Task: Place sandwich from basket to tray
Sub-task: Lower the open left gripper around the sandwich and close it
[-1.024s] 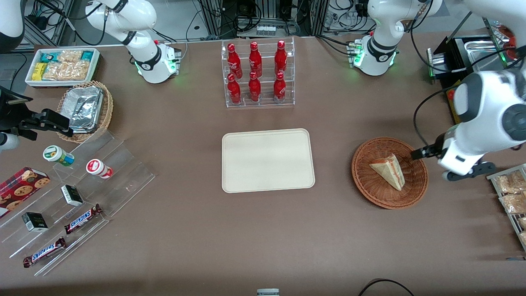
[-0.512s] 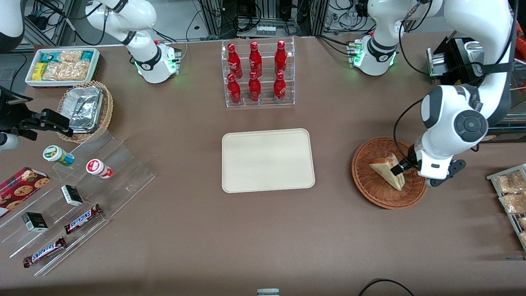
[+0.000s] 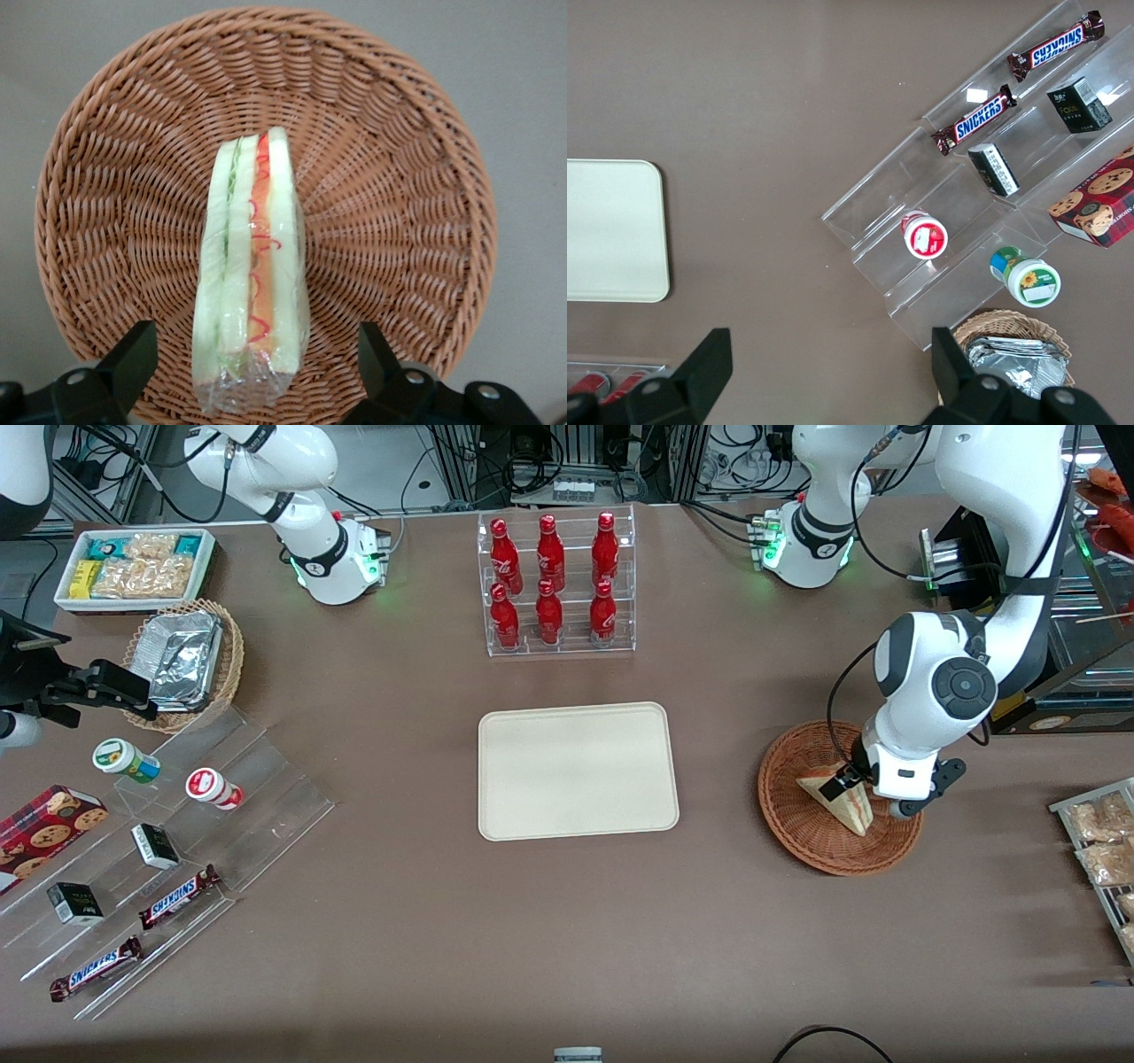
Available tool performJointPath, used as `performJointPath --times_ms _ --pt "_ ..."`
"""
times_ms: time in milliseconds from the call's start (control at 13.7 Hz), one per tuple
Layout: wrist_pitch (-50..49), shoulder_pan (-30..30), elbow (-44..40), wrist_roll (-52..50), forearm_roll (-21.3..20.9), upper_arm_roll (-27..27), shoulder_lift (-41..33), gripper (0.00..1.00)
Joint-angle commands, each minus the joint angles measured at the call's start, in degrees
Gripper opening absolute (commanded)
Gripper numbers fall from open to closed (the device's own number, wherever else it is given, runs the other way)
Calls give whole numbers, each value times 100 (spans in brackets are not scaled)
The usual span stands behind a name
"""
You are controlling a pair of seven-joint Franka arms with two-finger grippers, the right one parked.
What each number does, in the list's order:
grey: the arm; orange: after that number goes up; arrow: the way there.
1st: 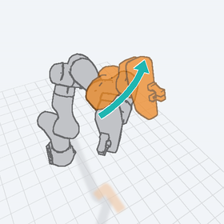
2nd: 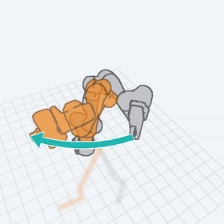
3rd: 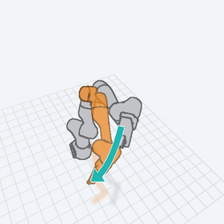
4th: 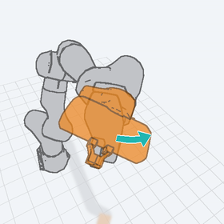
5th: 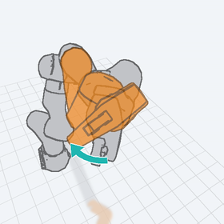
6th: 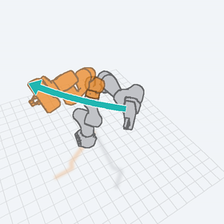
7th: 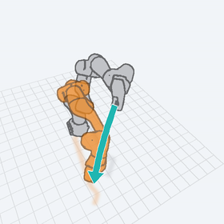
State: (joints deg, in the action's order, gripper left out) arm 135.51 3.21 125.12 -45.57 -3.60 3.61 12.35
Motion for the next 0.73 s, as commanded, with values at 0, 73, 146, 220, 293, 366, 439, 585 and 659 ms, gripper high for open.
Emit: performJointPath --times_ms 0,73,146,220,293,366,439,585,659 --pt "142 30 101 -110 27 -62 22 100" --pt "221 13 101 -110 26 -62 118 100" --pt "291 13 109 -110 26 -71 171 100" --pt "344 13 118 -119 26 -71 258 100" --pt "353 13 118 -119 26 -71 285 100" --pt "353 4 118 -128 26 -71 294 96" --pt "353 4 118 -302 44 -71 329 53" --pt "371 4 92 -541 44 -71 426 1" --pt "371 4 83 -541 44 -71 426 0"
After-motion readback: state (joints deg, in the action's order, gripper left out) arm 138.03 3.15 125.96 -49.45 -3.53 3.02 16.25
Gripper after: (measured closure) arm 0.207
